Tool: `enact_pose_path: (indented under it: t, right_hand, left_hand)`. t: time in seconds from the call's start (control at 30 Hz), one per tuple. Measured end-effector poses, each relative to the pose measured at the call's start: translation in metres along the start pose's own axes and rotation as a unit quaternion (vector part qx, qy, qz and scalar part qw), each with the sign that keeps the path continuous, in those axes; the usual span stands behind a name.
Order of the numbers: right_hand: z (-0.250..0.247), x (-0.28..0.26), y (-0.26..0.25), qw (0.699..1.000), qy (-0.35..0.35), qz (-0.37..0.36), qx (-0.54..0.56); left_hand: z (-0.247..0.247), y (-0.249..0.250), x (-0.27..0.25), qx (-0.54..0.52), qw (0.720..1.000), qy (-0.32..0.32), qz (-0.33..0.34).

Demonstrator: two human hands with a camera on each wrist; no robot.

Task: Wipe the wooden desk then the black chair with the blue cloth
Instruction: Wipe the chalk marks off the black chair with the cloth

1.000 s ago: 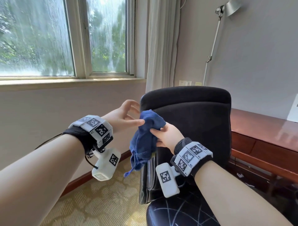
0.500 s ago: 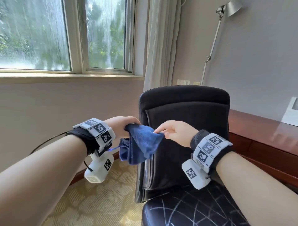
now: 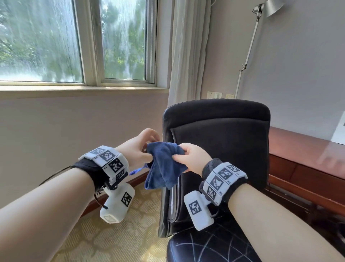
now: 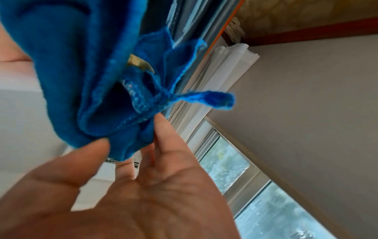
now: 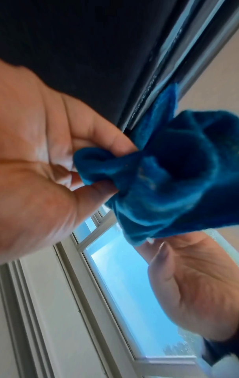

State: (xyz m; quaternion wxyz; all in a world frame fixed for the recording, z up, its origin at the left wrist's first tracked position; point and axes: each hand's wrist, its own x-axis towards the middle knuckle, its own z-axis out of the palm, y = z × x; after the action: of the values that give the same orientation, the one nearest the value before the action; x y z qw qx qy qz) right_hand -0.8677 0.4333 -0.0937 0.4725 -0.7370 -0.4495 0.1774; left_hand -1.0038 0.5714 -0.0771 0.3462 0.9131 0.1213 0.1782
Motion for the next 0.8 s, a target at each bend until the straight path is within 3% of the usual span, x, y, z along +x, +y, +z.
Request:
enact_pose_path:
  t: [0.1,0.27,0.4,0.47,0.53,0.7,0.8]
  right_hand:
    - [0.003,0.006,0.000,0.996,0.051,0.025,0.070]
    - [0.010,0.017,-0.019,0.993,0.067,-0.048,0.081]
    - [-0.012,0.034,-0.028,0.997,0.023,-0.035,0.063]
    - [-0.039,0.049,-0.026,0.990,0.106,-0.064,-0.065]
    - [-0.062,0.070,-0.026,0.949,0.179,-0.081,-0.247]
    - [-0.063,0.128,-0.037,0.863,0.151,-0.101,-0.471]
    - [-0.057,0.150,-0.031,0.860,0.137,-0.093,-0.483]
  left_hand:
    - [0.003,-0.002,-0.004,-0.103,0.994,0.027,-0.023]
    - [0.004,-0.004,0.008,-0.029,0.996,0.074,-0.027]
    - [0.002,-0.026,0.016,-0.036,0.987,0.158,-0.012]
    - [-0.002,-0.038,0.020,-0.026,0.981,0.190,-0.031]
    - [-0.009,-0.044,0.029,-0.025,0.973,0.221,-0.055]
    - [-0.016,-0.031,0.073,0.033,0.954,0.295,-0.034]
    - [0.000,-0.028,0.096,0.044,0.952,0.301,0.026]
